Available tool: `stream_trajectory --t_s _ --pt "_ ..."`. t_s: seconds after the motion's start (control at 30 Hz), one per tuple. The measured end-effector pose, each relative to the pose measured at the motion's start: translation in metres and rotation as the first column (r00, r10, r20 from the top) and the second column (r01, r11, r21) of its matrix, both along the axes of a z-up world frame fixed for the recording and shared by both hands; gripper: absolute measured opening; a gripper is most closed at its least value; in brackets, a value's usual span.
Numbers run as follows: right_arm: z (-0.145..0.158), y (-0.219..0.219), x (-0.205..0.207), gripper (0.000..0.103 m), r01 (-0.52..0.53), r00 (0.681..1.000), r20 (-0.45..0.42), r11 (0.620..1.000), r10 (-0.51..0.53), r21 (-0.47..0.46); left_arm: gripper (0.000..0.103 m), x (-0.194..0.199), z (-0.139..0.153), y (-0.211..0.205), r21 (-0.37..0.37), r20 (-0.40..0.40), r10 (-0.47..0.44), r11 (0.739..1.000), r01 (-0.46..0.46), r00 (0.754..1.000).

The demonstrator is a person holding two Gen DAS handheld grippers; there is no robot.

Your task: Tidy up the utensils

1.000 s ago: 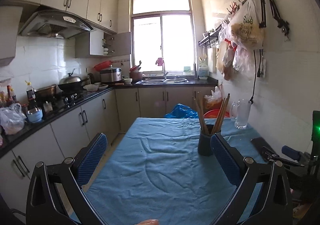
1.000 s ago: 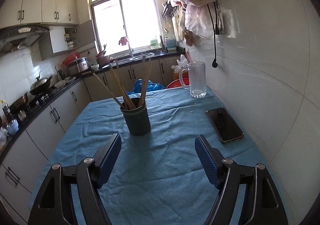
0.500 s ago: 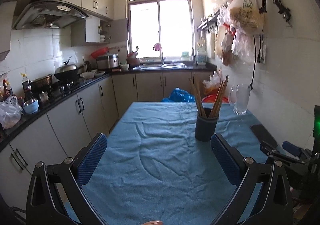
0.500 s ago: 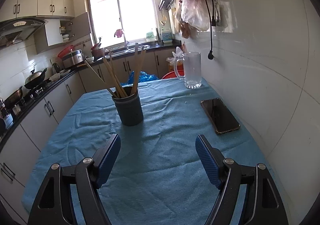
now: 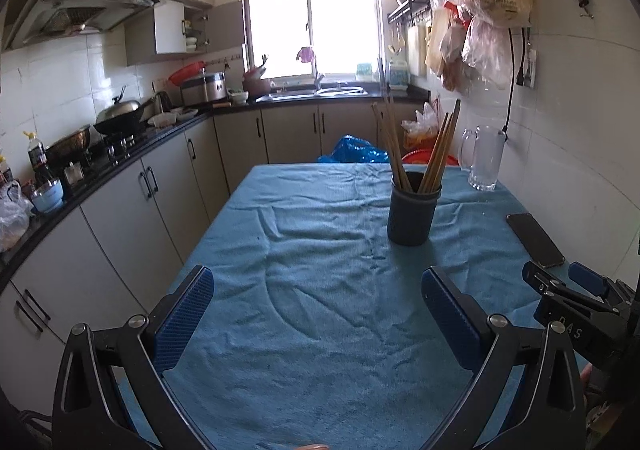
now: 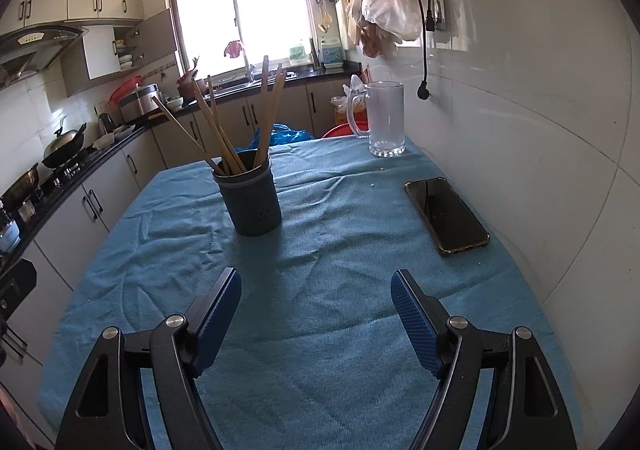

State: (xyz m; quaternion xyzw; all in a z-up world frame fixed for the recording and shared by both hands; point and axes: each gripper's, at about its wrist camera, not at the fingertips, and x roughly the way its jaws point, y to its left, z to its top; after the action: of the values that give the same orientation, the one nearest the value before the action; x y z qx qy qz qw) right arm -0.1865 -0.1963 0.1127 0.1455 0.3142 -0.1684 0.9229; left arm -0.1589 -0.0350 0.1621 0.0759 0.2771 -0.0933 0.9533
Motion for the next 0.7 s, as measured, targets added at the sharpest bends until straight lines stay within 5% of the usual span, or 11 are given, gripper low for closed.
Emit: stream_trajectory --t_s 0.7 --pt "-0.007 0.007 0.015 0.083 0.004 1.0 -0.014 0.998 -0.005 -0.056 0.103 0.028 -0.027 -0.006 -0.025 -0.118 -0.032 0.999 0.029 0.993"
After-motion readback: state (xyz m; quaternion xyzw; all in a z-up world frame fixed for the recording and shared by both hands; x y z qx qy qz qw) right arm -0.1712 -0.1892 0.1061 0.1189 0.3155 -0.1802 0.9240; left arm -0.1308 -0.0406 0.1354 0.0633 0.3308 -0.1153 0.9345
